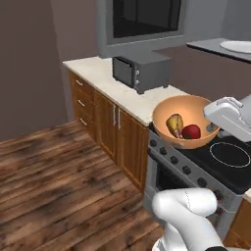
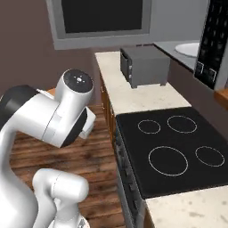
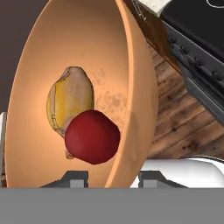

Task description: The microwave is finished heating the chicken drumstick and tomato. Take the bowl containing the food and place it on the dining counter.

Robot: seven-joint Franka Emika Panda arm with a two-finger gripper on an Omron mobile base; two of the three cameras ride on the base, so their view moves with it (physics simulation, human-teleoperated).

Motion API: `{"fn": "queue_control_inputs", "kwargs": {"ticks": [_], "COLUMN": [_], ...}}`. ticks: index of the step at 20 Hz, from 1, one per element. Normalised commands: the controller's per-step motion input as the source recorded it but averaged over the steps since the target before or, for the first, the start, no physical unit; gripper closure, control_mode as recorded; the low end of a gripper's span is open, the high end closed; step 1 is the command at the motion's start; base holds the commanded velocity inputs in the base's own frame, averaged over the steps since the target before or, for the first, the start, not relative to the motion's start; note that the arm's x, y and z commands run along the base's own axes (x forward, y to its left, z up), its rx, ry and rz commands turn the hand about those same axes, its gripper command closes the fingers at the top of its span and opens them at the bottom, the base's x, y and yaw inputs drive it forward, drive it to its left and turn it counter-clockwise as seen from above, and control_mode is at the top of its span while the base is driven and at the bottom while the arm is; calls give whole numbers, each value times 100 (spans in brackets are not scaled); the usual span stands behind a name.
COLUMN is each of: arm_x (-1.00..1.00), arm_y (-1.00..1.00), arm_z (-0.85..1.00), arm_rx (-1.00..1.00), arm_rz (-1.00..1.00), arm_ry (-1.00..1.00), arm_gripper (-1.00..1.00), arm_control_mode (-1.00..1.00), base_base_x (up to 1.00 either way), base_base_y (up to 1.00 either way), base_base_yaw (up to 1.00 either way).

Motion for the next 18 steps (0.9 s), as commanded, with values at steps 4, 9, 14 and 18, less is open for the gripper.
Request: {"fn": "queue_control_inputs", "kwargs": {"ticks": [4, 9, 14, 18], "arm_x": [0, 0, 0, 0], "arm_y": [0, 0, 0, 0], "arm_z": [0, 0, 0, 0], "arm_rx": [0, 0, 0, 0], "arm_rz": [0, 0, 0, 0], "arm_ry": [0, 0, 0, 0], "arm_gripper": [100, 100, 100, 100], "arm_control_mode": [100, 100, 100, 100], "base_base_x": [0, 0, 2, 39], "base_base_y": [51, 64, 47, 35], "base_base_yaw": [89, 86, 85, 68]}}
